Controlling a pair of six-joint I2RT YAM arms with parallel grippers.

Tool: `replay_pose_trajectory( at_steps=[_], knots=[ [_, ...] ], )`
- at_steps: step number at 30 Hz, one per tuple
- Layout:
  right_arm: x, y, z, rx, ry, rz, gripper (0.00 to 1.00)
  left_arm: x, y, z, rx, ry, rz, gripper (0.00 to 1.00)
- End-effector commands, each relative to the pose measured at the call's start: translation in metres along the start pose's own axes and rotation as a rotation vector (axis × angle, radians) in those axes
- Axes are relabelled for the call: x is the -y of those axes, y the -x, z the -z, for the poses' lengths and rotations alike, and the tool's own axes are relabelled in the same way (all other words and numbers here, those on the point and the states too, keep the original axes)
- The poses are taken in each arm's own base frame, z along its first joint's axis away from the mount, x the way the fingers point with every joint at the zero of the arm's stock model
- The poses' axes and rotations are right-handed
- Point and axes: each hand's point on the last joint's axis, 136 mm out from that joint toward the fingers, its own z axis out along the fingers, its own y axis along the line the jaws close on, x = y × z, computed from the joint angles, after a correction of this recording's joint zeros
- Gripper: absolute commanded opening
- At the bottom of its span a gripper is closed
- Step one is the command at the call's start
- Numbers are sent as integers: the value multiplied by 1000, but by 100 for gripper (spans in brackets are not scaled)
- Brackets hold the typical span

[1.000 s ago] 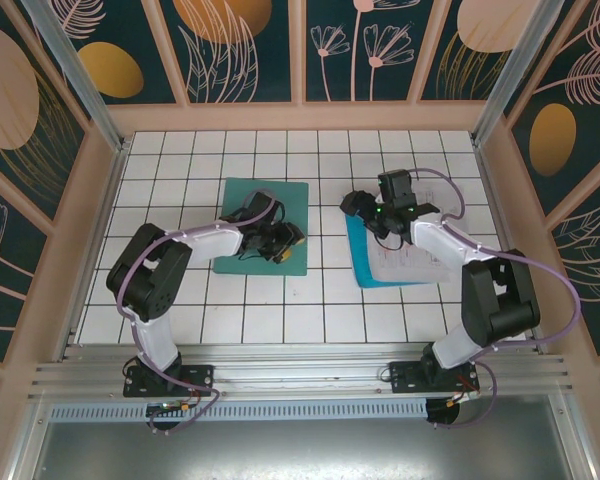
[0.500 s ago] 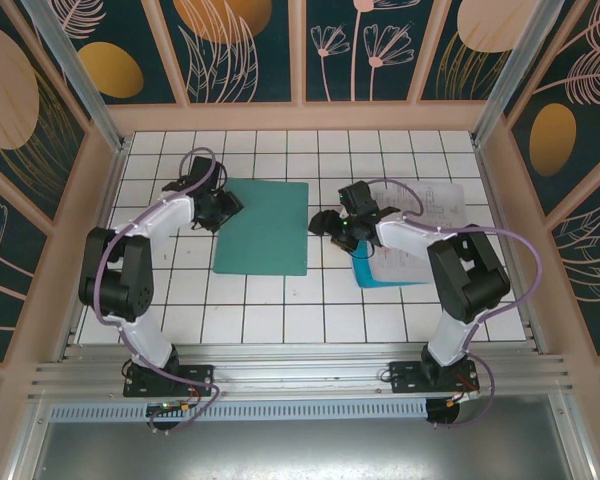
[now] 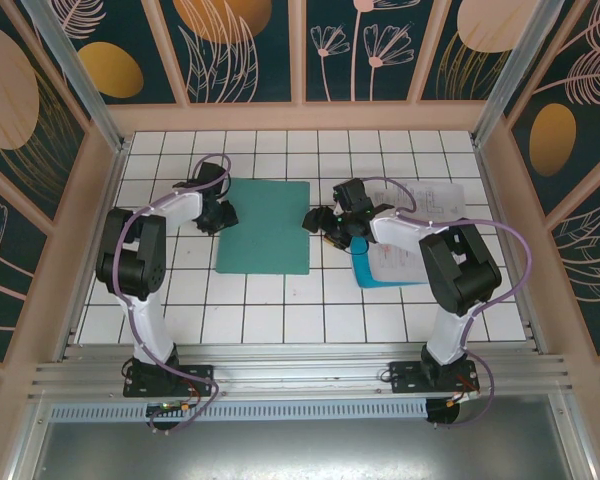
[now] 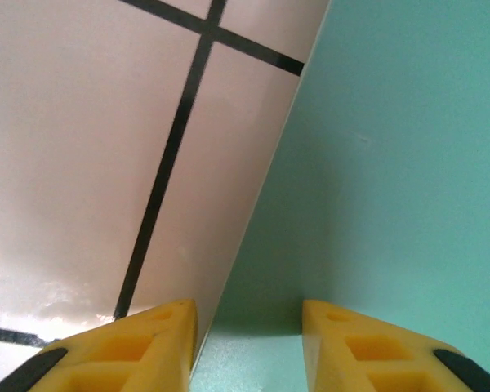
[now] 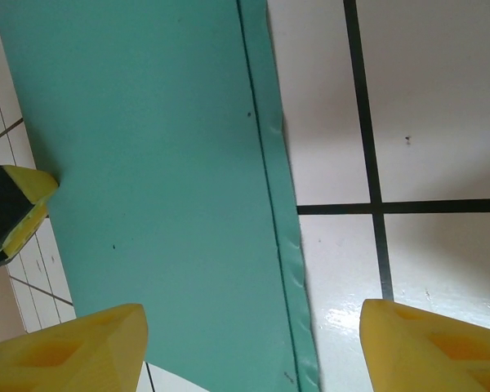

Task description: Put the files into the folder

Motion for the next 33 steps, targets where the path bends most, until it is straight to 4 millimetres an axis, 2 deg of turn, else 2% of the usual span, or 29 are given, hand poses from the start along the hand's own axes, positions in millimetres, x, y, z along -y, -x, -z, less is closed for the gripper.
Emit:
replay_pose_trajectory(
  at_steps=[1,5,12,21,33],
  knots=[
    [-1,8,1,9,14,-16,70,8,-21,-6,-54,-67,-33,37],
    [2,14,0,13,16,-26,69,23,-28,-4,-56,-121,-40,37],
    [5,25,-8,26,-17,-13,68,45,-27,-7,-47,-145,-63,37],
    [18,40,-13,54,-100,11,67,52,-17,-11,-31,-139,-67,38],
    [29,41,-24,45,-127,11,67,62,-9,-15,-27,-145,-72,40]
  ],
)
